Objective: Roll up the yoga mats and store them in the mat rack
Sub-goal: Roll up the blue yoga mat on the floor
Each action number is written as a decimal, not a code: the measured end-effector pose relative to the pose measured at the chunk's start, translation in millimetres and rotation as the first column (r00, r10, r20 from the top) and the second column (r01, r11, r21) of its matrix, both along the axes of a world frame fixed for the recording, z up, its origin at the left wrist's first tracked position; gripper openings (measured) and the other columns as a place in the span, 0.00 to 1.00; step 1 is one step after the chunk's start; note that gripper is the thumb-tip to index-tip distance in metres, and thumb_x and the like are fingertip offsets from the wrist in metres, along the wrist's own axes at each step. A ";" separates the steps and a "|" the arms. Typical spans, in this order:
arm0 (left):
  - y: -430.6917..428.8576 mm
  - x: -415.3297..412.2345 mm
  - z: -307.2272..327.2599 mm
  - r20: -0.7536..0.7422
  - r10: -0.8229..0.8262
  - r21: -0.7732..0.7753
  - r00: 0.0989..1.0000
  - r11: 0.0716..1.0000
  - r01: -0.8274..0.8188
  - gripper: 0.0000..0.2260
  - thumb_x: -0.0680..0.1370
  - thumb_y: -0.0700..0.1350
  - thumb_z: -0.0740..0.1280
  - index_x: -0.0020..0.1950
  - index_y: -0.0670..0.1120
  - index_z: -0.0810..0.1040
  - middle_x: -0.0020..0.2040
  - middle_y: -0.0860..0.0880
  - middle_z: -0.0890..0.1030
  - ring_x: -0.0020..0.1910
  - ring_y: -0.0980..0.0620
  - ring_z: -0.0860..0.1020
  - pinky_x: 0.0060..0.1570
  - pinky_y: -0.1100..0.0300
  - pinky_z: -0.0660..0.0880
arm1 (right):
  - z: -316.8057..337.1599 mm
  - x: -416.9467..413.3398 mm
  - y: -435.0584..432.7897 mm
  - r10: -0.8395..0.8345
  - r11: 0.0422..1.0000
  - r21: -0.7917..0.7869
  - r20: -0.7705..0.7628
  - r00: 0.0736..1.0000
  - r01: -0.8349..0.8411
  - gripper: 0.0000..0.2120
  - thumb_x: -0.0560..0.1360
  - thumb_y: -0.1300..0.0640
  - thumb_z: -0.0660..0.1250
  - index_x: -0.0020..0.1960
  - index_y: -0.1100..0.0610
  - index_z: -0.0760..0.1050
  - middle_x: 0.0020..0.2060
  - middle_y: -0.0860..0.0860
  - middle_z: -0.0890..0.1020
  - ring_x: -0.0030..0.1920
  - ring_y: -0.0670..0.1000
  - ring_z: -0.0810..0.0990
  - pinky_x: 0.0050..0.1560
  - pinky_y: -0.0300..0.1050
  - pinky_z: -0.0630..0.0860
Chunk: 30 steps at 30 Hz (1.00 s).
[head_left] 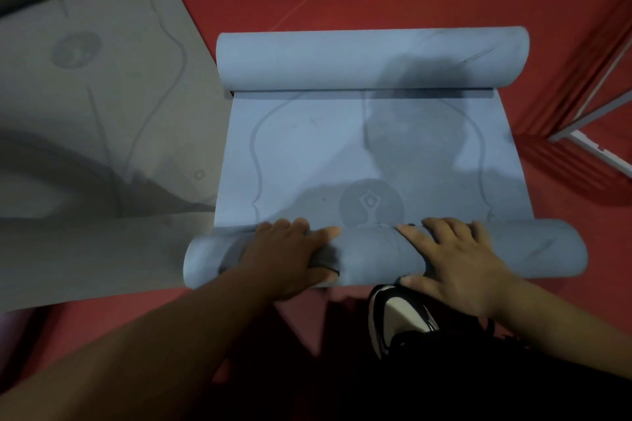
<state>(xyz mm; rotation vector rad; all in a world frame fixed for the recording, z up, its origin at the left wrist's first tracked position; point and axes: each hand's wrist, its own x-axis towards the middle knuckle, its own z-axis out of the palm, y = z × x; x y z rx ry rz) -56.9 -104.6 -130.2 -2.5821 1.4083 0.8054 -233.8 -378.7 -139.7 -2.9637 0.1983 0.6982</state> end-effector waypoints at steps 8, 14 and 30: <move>-0.2 -2.6 0.0 0.163 -0.009 -0.104 0.987 0.994 0.026 0.35 0.72 0.76 0.54 0.77 0.64 0.62 0.63 0.45 0.75 0.58 0.39 0.76 0.55 0.43 0.72 | 10.0 34.9 -16.9 -0.057 0.991 0.110 -0.176 0.983 0.077 0.45 0.63 0.16 0.40 0.77 0.31 0.45 0.70 0.42 0.66 0.71 0.51 0.65 0.69 0.57 0.59; 1.2 -1.6 -6.1 0.123 0.031 -0.099 0.992 0.995 -0.019 0.35 0.71 0.76 0.51 0.76 0.65 0.56 0.67 0.45 0.75 0.62 0.39 0.76 0.59 0.41 0.71 | 7.0 48.8 -23.3 -0.045 0.988 0.137 -0.233 0.971 0.078 0.46 0.62 0.15 0.40 0.77 0.30 0.45 0.71 0.43 0.67 0.71 0.52 0.65 0.71 0.59 0.61; -4.9 11.1 -4.3 0.131 0.075 -0.096 0.989 0.993 -0.063 0.35 0.71 0.75 0.53 0.77 0.67 0.57 0.70 0.44 0.73 0.67 0.41 0.74 0.64 0.41 0.68 | 8.4 48.4 -13.4 -0.096 0.992 0.076 -0.117 0.989 0.105 0.45 0.64 0.18 0.39 0.78 0.32 0.48 0.73 0.44 0.65 0.74 0.52 0.61 0.72 0.59 0.57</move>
